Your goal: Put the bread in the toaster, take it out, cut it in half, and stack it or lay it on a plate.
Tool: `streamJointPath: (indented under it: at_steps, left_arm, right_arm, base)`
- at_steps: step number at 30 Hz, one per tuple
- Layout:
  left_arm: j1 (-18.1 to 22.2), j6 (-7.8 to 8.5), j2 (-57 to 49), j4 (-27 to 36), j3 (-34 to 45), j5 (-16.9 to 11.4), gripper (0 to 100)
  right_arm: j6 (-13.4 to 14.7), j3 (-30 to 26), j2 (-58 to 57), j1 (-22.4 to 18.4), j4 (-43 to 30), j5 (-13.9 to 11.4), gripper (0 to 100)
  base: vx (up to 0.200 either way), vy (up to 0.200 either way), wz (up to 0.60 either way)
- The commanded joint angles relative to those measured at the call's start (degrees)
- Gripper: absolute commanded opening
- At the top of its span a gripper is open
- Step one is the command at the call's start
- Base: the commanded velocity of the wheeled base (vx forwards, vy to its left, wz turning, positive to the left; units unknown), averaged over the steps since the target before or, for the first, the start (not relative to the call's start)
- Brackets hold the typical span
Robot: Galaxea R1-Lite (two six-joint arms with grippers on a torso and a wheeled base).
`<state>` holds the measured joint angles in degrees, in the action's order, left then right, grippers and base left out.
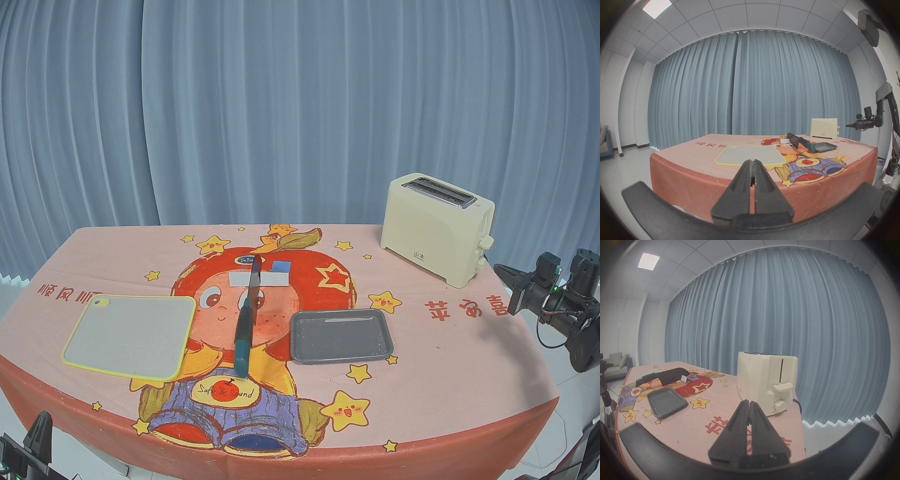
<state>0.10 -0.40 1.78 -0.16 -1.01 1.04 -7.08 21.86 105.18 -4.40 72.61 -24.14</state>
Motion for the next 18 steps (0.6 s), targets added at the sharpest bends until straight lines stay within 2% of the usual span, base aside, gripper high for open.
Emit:
streamJointPath:
  at_steps: [1,9,18]
  left_arm:
    - [-0.01,0.05,0.07,-0.02,1.01,0.02,0]
    - [-0.01,-0.04,0.07,-0.02,1.01,0.02,0]
    - [-0.01,-0.04,0.07,-0.02,1.01,0.02,0]
  right_arm:
    - [-0.04,-0.32,0.29,0.09,-0.01,-0.03,0]
    - [-1.18,-1.47,1.69,-0.17,-0.1,-0.12,0]
    - [-1.18,-1.29,2.05,-0.43,-0.01,-0.12,0]
  base:
    - [0.0,0.0,0.0]
    - [0.0,0.0,0.0]
    - [0.0,0.0,0.0]
